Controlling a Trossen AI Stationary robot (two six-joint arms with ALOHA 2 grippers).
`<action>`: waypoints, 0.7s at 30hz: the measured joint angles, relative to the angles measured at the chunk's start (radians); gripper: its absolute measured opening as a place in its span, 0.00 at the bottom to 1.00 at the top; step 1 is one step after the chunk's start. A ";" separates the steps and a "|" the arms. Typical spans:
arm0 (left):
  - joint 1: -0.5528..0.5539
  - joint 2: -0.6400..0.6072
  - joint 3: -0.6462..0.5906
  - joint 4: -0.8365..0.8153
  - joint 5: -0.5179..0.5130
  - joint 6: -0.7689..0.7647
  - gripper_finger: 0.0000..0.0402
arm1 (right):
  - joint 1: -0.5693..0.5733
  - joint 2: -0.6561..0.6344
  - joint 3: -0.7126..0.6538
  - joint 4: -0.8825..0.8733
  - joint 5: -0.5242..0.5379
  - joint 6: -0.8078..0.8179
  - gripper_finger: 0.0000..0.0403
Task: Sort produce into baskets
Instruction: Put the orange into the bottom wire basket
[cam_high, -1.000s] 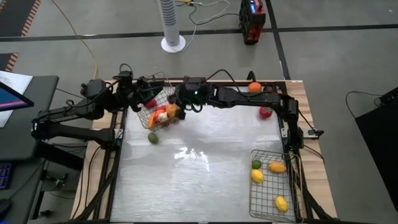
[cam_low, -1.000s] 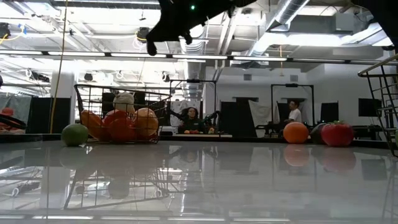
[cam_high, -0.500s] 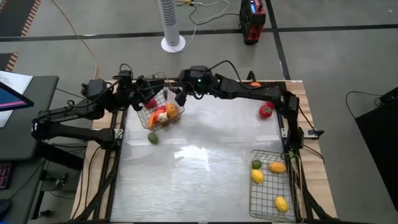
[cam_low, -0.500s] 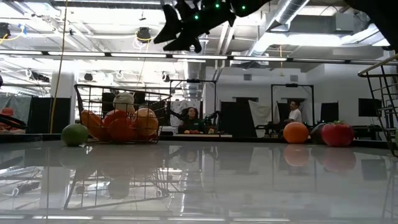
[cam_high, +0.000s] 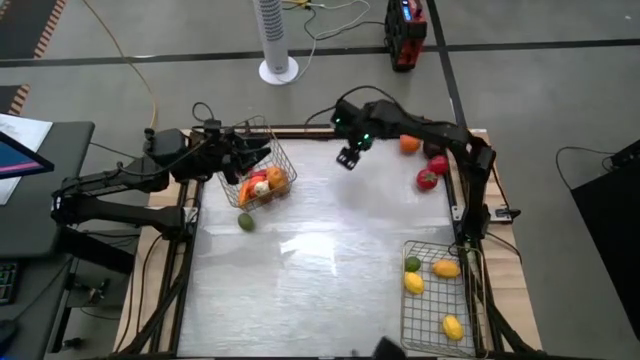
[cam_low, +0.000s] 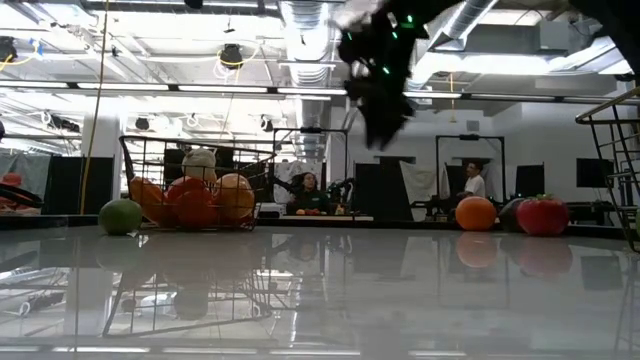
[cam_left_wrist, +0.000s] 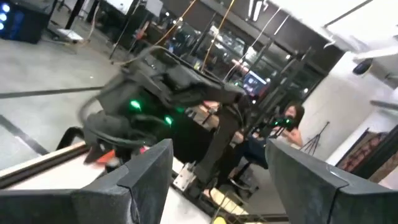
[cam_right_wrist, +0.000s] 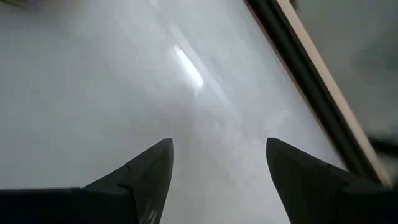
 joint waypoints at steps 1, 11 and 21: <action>0.000 0.001 0.000 -0.010 -0.002 0.005 0.61 | -0.028 0.001 -0.005 -0.033 -0.001 0.007 0.71; 0.000 0.001 0.000 -0.036 -0.032 0.037 0.61 | -0.246 0.009 -0.007 -0.231 -0.006 -0.242 0.71; 0.000 0.001 0.000 -0.038 -0.071 0.061 0.61 | -0.393 0.015 -0.009 -0.297 -0.007 -0.427 0.85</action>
